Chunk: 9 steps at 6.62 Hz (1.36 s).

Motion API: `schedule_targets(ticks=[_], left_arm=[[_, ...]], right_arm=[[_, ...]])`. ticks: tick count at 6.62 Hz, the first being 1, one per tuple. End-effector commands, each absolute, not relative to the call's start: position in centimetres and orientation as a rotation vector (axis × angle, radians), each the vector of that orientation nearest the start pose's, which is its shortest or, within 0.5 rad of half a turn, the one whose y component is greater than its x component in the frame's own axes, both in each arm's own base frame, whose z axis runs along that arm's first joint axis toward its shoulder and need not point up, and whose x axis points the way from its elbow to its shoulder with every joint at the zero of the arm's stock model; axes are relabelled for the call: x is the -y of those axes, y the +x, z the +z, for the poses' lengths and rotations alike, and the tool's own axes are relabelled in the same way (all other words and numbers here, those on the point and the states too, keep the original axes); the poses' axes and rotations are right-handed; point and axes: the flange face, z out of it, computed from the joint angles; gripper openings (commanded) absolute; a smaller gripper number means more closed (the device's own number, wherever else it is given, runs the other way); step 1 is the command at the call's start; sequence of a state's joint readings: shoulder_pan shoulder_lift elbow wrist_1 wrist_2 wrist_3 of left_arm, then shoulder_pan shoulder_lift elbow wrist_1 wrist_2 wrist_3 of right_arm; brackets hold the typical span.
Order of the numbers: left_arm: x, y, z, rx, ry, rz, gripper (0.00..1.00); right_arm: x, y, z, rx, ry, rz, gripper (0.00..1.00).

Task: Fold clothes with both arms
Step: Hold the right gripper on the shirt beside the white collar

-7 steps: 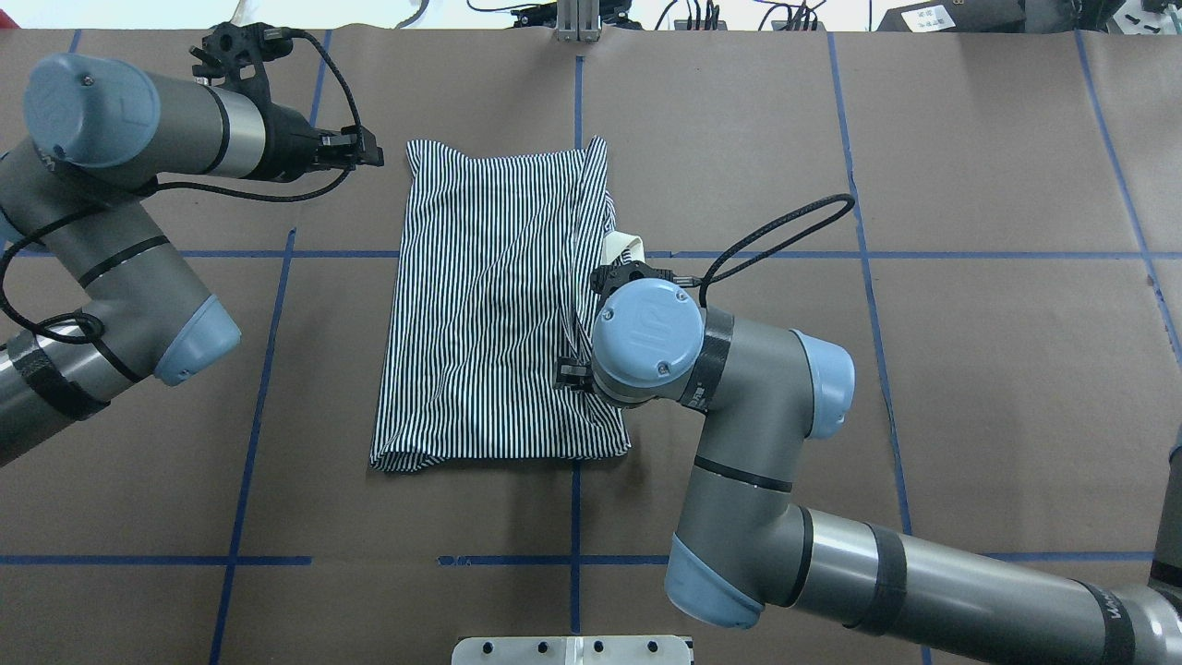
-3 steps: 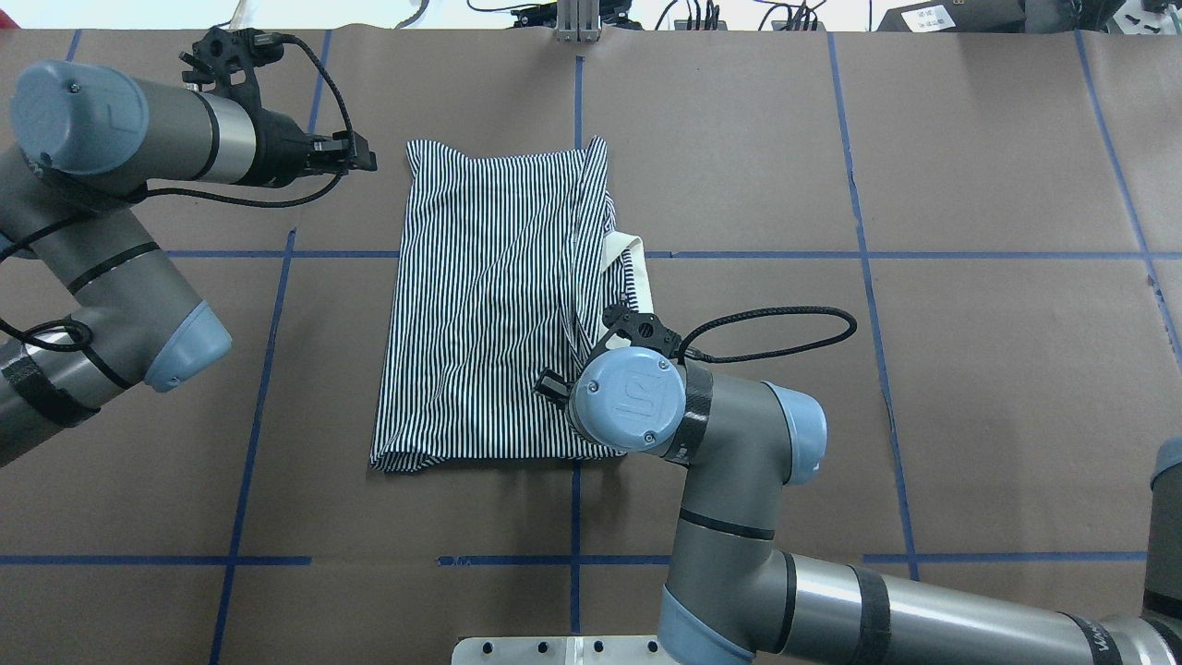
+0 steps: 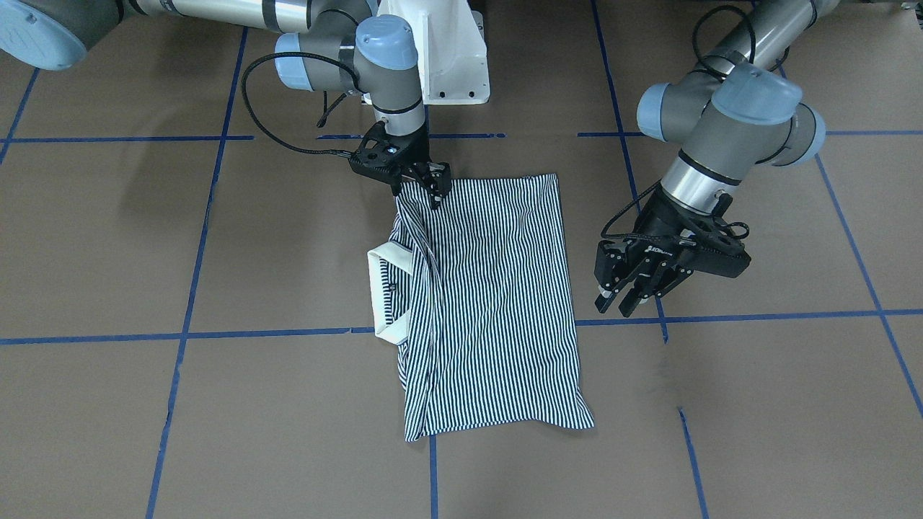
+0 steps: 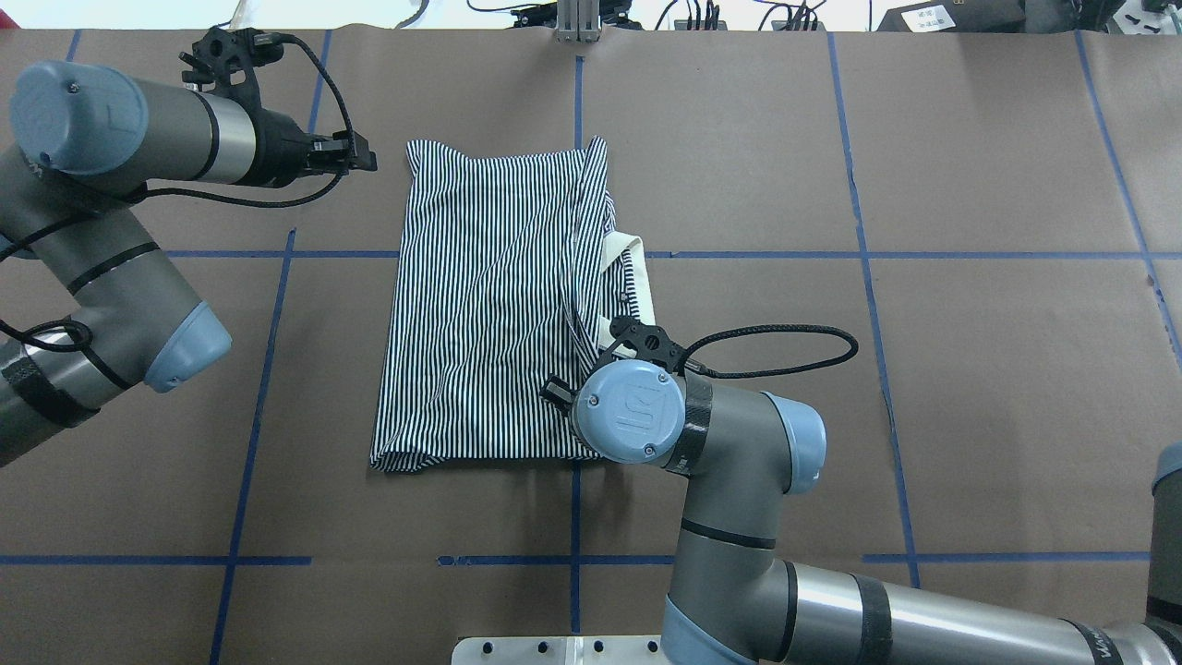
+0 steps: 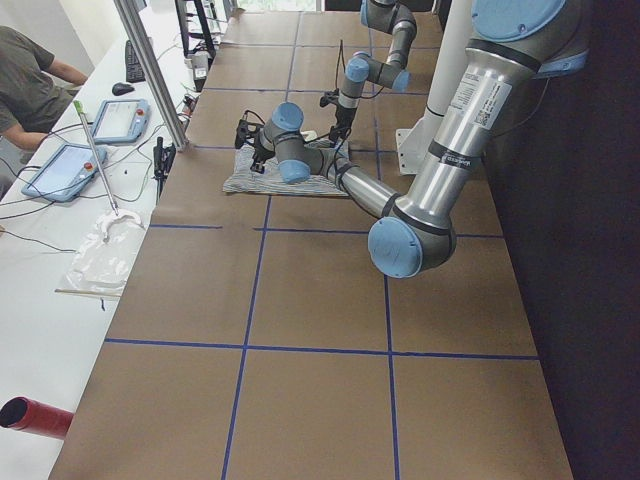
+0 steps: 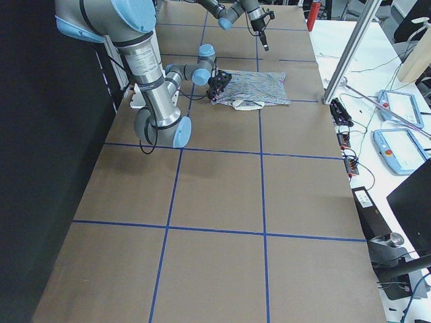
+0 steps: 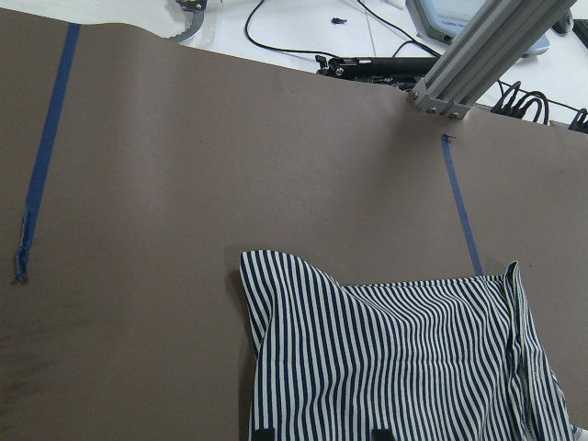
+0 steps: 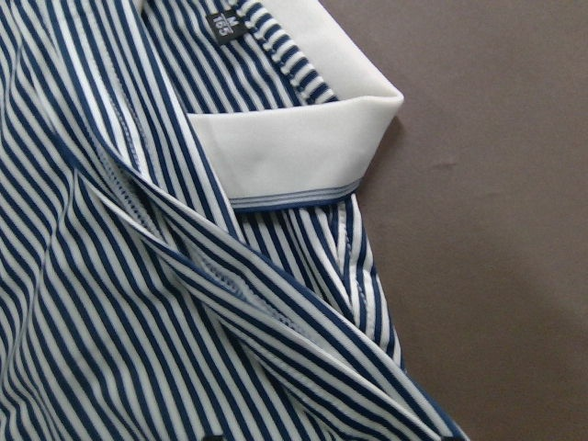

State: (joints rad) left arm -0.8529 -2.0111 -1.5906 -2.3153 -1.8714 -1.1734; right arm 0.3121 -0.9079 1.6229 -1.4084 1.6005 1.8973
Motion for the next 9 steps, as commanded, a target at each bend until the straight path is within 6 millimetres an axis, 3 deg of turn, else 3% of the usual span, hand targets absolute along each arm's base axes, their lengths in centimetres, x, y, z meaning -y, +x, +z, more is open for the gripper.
schedule_targets(ticks=[1,2,3,6,7,8,9], left_arm=[[56.3,35.4,31.5,-1.122,0.485,-0.217,0.46],[56.3,35.3,31.7,-1.12,0.483,-0.22,0.46],[56.3,35.3,31.6,-1.111,0.476,-0.223,0.46],[55.6,34.8,30.1,-1.098,0.465,-0.227,0.46],[55.5,34.7,29.8,-1.095,0.463,-0.228,0.46],[55.3,34.6,29.3,-1.105,0.46,-0.236,0.46],[55.2,34.6,29.1,-1.12,0.435,-0.273,0.46]], right_arm=[[33.7,-62.4,23.0,0.888,-0.038,0.588,0.29],[33.7,-62.3,23.4,0.883,-0.038,0.588,0.06],[33.3,-62.5,23.6,0.88,-0.041,0.583,0.02],[33.1,-62.0,22.7,0.896,-0.044,0.576,0.0],[33.1,-60.8,22.1,0.92,-0.045,0.577,0.0],[32.3,-58.5,22.6,0.938,-0.046,0.576,0.0],[31.9,-57.7,22.9,0.943,-0.046,0.577,0.0]])
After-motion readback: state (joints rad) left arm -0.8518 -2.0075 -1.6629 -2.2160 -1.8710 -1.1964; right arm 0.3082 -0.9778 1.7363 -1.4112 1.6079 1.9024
